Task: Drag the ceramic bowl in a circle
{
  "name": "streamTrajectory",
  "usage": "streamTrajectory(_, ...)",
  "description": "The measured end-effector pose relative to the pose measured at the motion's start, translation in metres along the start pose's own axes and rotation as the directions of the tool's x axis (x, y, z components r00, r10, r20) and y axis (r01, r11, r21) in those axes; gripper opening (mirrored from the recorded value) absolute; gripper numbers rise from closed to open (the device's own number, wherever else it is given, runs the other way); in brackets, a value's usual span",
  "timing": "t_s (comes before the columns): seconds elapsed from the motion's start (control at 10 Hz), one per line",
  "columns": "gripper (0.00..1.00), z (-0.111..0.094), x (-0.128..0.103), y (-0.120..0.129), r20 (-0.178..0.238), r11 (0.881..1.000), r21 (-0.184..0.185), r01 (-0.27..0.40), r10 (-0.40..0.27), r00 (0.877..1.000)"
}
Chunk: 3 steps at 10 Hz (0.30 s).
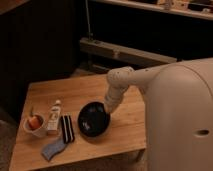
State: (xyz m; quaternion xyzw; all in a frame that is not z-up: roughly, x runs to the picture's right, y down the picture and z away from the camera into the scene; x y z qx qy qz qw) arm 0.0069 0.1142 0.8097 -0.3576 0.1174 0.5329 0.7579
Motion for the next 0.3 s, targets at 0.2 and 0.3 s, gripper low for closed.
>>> streamTrajectory(0.2, 0.14, 0.002, -0.015, 0.003, 0.003, 1.0, -0.004, 0.008, -0.008, 1.0)
streamTrajectory(0.3, 0.14, 0.002, -0.022, 0.002, 0.001, 1.0, -0.003, 0.009, -0.009, 1.0)
